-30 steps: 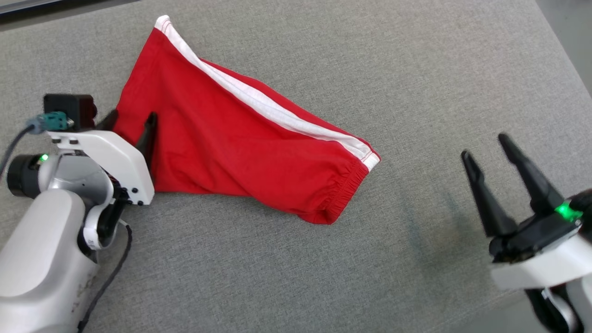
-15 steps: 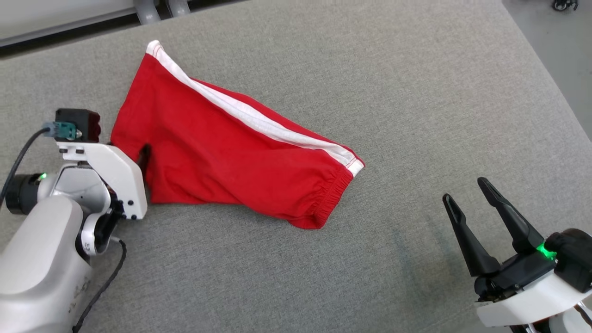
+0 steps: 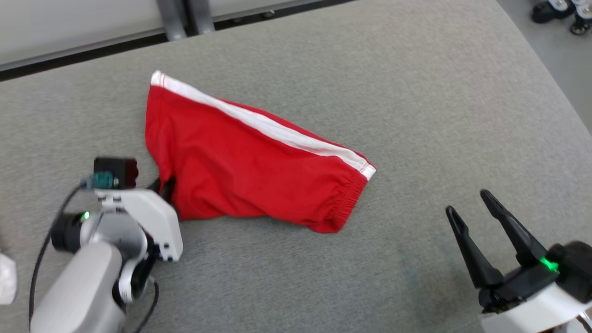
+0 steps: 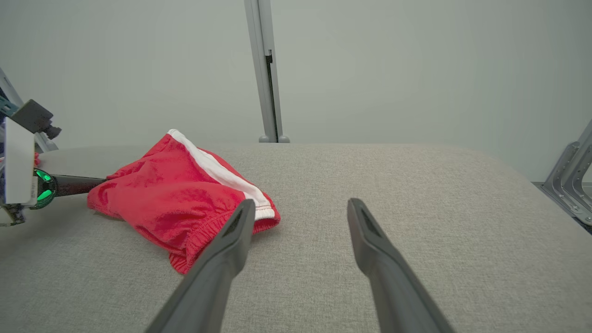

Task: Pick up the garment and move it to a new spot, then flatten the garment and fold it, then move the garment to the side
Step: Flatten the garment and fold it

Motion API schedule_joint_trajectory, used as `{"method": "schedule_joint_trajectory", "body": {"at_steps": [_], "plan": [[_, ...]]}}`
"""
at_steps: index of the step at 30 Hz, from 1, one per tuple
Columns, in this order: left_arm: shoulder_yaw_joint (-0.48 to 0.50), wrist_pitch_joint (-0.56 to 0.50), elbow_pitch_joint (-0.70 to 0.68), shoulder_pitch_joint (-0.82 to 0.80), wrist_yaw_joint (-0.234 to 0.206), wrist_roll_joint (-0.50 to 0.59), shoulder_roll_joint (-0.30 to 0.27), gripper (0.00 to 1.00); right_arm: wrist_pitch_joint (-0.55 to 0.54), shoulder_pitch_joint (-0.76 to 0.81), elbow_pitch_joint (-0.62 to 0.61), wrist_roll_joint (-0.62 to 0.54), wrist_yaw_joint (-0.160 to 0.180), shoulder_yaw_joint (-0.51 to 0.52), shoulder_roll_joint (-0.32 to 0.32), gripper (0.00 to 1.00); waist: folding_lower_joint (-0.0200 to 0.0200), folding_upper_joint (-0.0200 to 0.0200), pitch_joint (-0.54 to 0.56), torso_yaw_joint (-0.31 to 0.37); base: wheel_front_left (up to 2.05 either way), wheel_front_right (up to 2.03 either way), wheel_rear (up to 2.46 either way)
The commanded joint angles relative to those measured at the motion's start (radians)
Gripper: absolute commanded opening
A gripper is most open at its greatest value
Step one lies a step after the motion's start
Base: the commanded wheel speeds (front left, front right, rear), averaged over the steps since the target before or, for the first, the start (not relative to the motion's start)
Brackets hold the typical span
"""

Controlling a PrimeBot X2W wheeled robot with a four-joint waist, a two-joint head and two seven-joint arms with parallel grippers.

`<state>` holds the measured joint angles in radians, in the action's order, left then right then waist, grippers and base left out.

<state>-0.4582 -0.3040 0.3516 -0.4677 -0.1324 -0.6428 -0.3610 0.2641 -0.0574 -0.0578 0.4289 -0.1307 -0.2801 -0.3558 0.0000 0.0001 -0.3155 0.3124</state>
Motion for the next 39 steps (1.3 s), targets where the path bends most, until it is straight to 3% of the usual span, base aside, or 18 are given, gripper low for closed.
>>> {"method": "schedule_joint_trajectory", "body": {"at_steps": [1, 4, 14, 20, 21, 22, 23, 27, 29, 33, 39], "plan": [[0.008, 0.036, -0.05, 0.069, -0.025, 0.01, -0.011, 0.0, 0.0, 0.034, 0.007, 0.002, 0.0, 0.016, -0.015, 1.0, 0.0, -0.0001, 0.04, -0.045, 0.0, 0.0, 0.0], [0.014, 0.062, -0.118, 0.144, -0.05, 0.001, -0.01, 0.0, -0.001, 0.061, 0.01, 0.004, 0.0, 0.026, -0.025, 1.0, 0.0, -0.0001, 0.062, -0.081, 0.0, 0.0, 0.0], [0.047, 0.136, -0.474, 0.482, -0.211, -0.032, 0.019, 0.0, -0.067, 0.13, -0.028, 0.018, 0.0, 0.055, -0.064, 1.0, 0.0, -0.0001, 0.138, -0.23, 0.0, 0.0, 0.0], [0.033, 0.189, -0.467, 0.553, -0.221, -0.05, 0.076, 0.02, -0.107, 0.112, -0.041, 0.023, 0.0, 0.043, -0.069, 1.0, 0.0, -0.0001, 0.147, -0.264, 0.0, 0.0, 0.0], [0.034, 0.212, -0.454, 0.552, -0.211, -0.051, 0.083, 0.27, -0.11, 0.108, -0.039, 0.025, 0.0, 0.041, -0.069, 1.0, 0.0, -0.0001, 0.147, -0.266, 0.0, 0.0, 0.0], [0.039, 0.238, -0.436, 0.548, -0.208, -0.04, 0.083, 0.45, -0.115, 0.103, -0.037, 0.03, 0.0, 0.039, -0.066, 1.0, 0.0, -0.0001, 0.147, -0.268, 0.0, 0.0, 0.0], [0.046, 0.274, -0.418, 0.541, -0.21, -0.019, 0.079, 1.0, -0.12, 0.095, -0.035, 0.03, 0.0, 0.035, -0.064, 1.0, 0.0, -0.0001, 0.147, -0.269, 0.0, 0.0, 0.0], [0.075, 0.486, -0.377, 0.551, -0.247, 0.084, 0.093, 1.0, -0.159, 0.044, -0.04, 0.05, 0.0, 0.024, -0.015, 1.0, 0.0, -0.0001, 0.147, -0.263, 0.0, 0.0, 0.0], [0.081, 0.538, -0.364, 0.578, -0.259, 0.119, 0.104, 1.0, -0.194, 0.016, -0.021, 0.063, 0.0, 0.021, 0.031, 1.0, 0.0, -0.0001, 0.145, -0.262, 0.0, 0.0, 0.0], [0.103, 0.567, -0.347, 0.593, -0.257, 0.163, 0.138, 1.0, -0.269, -0.038, 0.052, 0.08, 0.0, -0.011, 0.113, 1.0, 0.0, -0.0001, 0.135, -0.285, 0.0, 0.0, 0.0], [0.123, 0.57, -0.336, 0.57, -0.217, 0.22, 0.197, 1.0, -0.347, -0.116, 0.219, 0.068, 0.0, -0.042, 0.189, 1.0, 0.0, -0.0001, 0.116, -0.331, 0.0, 0.0, 0.0]]}}
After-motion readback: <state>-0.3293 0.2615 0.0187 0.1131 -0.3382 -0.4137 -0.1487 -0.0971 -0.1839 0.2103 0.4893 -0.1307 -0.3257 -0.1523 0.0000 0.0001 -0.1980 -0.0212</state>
